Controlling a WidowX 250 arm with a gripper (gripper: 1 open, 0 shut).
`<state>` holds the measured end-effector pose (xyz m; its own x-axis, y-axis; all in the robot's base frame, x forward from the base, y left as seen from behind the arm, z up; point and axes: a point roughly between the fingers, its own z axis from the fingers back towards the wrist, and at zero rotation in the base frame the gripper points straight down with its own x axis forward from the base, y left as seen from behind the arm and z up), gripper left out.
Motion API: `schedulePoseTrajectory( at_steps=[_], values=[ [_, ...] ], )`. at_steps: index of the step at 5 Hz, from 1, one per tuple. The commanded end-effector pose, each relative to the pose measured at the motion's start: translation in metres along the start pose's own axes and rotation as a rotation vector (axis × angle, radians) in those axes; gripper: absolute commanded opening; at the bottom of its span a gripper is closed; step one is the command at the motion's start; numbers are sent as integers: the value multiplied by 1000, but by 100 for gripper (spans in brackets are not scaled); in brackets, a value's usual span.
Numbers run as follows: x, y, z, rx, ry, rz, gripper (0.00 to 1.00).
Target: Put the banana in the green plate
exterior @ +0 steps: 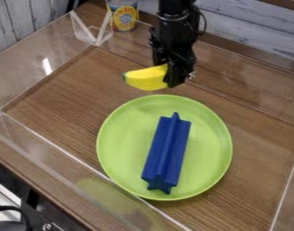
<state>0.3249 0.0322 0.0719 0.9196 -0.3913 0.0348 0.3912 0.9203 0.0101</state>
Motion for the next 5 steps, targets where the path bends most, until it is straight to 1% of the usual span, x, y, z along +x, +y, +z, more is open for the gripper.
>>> schedulePoseTrajectory(
  at_steps=[1, 3, 5],
  values=[
    [-5, 0, 25, 27, -70, 16, 0],
    [-28, -22, 36, 14, -89, 25, 0],
    [-48, -46, 40, 1, -97, 43, 0]
  ],
)
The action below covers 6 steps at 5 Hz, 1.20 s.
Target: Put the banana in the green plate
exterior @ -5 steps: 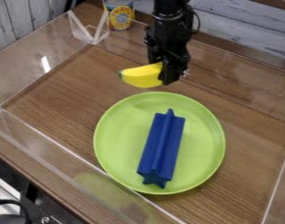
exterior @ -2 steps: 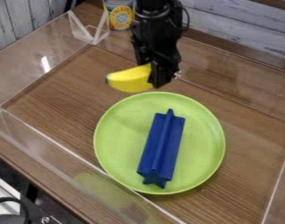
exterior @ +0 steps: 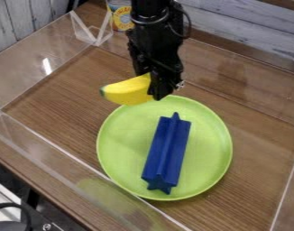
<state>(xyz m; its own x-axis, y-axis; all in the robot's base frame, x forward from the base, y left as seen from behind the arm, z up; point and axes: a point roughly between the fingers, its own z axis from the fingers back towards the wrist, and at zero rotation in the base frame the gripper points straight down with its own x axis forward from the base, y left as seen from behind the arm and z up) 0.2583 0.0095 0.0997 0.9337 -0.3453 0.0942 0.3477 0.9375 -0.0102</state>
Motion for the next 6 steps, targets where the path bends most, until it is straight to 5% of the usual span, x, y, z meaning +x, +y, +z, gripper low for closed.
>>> schedulePoseTrajectory(
  at_steps=[1, 6],
  values=[
    [-1, -8, 9, 13, -38, 4, 0],
    [-2, -1, -12, 6, -18, 76, 0]
  ],
)
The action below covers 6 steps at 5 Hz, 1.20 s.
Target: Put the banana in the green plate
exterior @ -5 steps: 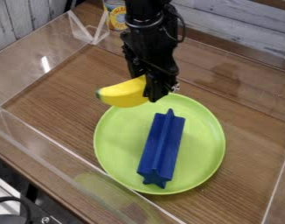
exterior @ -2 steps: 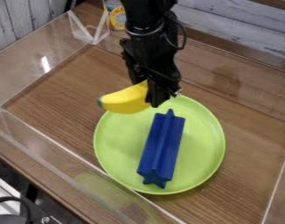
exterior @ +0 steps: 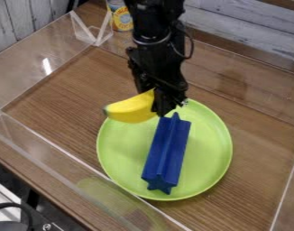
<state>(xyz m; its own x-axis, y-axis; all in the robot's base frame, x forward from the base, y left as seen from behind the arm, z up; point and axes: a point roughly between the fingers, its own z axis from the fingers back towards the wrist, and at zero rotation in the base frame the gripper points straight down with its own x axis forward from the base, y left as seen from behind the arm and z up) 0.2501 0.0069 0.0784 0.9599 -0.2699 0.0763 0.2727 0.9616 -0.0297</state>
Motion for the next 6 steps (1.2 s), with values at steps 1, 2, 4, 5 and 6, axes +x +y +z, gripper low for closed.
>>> schedulePoseTrajectory(
  at_steps=[1, 2, 4, 5, 6],
  values=[
    [7, 16, 3, 19, -25, -1, 0],
    [7, 28, -2, 20, -20, -3, 0],
    [9, 45, -13, 19, -11, 1, 0],
    [12, 50, -17, 19, -5, 4, 0],
    [14, 54, -22, 20, -1, 5, 100]
  ],
)
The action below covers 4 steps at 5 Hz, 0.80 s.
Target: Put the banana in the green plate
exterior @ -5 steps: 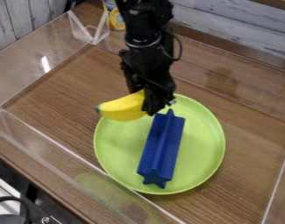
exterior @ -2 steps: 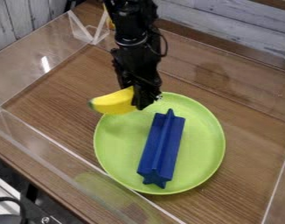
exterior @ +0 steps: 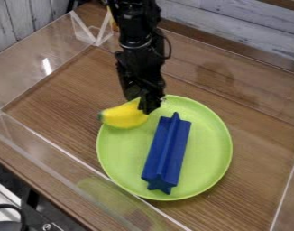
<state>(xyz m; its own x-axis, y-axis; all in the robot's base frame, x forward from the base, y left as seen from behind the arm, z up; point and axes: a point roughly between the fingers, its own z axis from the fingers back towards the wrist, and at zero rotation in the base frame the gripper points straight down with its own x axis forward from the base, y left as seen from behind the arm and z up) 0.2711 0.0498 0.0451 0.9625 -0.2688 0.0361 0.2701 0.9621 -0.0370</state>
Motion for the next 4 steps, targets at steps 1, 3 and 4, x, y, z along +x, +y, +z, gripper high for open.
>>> schedulePoseTrajectory(
  at_steps=[1, 3, 4],
  values=[
    [7, 8, 9, 29, -36, 1, 100],
    [4, 10, -4, 22, -25, -2, 100],
    [2, 11, -8, 20, -19, -2, 100]
  ],
)
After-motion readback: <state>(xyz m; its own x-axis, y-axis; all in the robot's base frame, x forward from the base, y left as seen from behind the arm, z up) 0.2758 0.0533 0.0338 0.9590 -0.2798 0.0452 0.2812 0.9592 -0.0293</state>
